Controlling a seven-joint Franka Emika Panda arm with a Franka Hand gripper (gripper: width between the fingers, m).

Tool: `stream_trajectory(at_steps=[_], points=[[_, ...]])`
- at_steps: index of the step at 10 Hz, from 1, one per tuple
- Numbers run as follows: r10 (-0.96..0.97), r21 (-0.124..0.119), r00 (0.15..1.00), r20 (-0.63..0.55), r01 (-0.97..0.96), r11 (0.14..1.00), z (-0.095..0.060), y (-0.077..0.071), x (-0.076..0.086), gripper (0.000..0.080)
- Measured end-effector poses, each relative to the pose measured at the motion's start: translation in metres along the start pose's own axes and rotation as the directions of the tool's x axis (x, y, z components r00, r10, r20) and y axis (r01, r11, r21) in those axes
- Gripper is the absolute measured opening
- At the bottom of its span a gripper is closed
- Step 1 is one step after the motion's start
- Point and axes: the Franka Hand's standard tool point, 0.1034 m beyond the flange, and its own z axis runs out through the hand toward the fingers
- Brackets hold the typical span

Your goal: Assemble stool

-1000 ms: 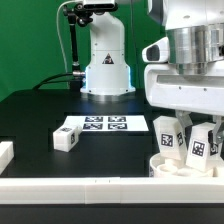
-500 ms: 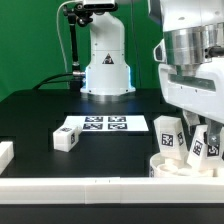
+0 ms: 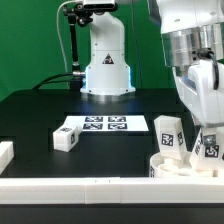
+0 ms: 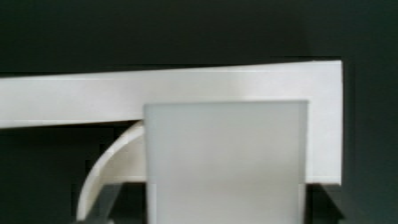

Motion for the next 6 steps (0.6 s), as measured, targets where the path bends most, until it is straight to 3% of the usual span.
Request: stream_trajectory(at_steps=[6], points=[[0.280,0.007,0.960,0.011,-0.280,0.960,-0.0007,-0.0019,0.0002,0.0338]])
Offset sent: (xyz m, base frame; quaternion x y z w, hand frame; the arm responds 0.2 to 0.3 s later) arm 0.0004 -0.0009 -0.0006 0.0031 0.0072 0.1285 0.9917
